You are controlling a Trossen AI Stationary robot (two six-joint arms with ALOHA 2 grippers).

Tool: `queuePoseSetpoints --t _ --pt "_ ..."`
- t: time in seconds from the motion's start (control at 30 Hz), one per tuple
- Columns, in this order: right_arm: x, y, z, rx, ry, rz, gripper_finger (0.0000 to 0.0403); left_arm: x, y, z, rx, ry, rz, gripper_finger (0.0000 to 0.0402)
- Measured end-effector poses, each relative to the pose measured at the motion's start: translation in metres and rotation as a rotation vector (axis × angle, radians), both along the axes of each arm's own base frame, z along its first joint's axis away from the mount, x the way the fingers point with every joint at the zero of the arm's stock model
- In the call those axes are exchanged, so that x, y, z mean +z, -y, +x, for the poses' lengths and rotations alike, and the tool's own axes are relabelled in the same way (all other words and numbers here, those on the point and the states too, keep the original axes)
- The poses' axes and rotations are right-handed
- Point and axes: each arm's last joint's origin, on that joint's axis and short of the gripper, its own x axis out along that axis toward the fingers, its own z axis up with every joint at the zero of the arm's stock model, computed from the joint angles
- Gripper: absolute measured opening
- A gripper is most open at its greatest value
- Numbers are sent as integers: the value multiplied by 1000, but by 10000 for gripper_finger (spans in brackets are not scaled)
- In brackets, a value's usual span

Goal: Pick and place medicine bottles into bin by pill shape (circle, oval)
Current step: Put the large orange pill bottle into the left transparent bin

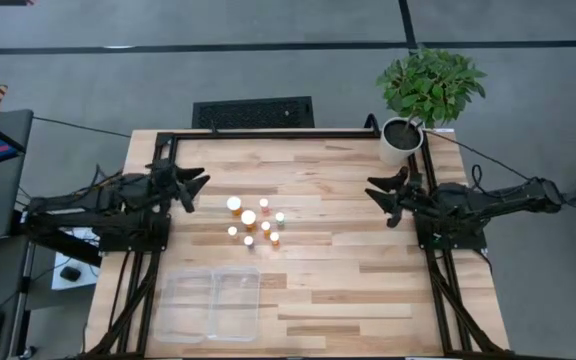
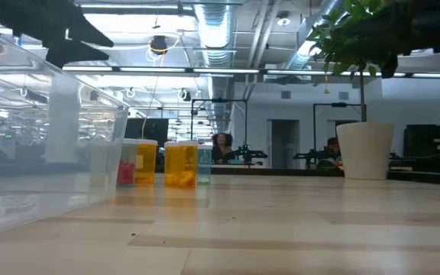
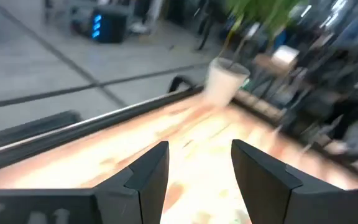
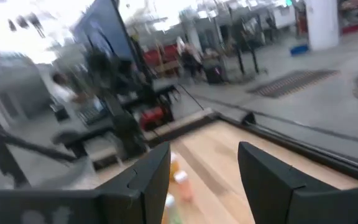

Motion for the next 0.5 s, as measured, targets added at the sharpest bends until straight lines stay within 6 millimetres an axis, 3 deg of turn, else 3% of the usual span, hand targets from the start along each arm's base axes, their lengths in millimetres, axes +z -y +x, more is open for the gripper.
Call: queuePoseSetpoints --t 0.27,0.5 --pt "-8 -2 25 8 -199 -23 201 18 -5 40 40 -252 31 237" --pt "-20 -5 37 73 -291 -27 213 10 -15 76 -53 -554 6 271"
